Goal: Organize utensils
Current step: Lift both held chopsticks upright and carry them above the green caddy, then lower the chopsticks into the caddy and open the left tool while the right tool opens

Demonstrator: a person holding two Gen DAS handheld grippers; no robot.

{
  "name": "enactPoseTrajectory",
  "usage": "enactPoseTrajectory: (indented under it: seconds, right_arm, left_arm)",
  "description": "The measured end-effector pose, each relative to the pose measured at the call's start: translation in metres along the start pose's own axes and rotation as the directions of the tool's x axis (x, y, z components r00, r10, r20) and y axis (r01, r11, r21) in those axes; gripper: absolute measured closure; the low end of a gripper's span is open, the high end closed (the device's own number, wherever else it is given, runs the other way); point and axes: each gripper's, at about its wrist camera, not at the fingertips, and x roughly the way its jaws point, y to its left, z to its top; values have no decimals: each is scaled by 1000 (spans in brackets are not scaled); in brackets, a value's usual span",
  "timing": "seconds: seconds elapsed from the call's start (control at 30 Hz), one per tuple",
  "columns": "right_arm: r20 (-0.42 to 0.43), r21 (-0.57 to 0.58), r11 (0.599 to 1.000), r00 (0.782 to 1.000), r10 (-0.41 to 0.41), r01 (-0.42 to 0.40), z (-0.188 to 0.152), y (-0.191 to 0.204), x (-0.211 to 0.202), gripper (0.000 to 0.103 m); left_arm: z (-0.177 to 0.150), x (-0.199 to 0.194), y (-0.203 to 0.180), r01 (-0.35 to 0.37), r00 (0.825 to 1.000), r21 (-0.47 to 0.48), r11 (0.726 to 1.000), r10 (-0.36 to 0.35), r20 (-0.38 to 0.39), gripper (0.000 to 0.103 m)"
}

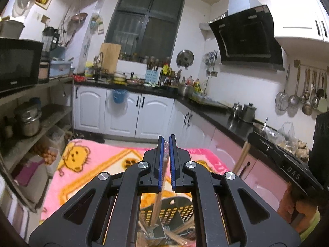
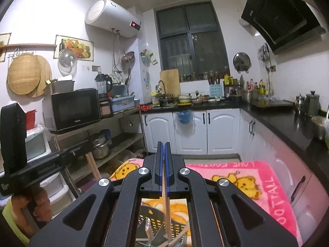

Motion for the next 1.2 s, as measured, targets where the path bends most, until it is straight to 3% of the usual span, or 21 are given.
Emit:
enactPoseTrajectory:
  seconds: [0.63,0.8,1.03,1.2]
  right_arm:
    - [-164,73,997,986,16,-4,-51,-8,24,100]
    - [-203,86,996,979,14,4,-60,-13,21,98]
    - [-212,103,994,977,3,19,-66,-21,9,83]
    - [-215,109,994,977,-3,28,-69,-25,-3,74]
  left_arm:
    - [-50,30,4,7,988,9,1000,-6,-153,100]
    - [-57,27,11,12,981,-9,1000,-14,-193,89]
    - [-61,15,15,10,977,-25,1000,-15,-212,76]
    - [-60,2,17,4,979,-35,999,-11,-203,61]
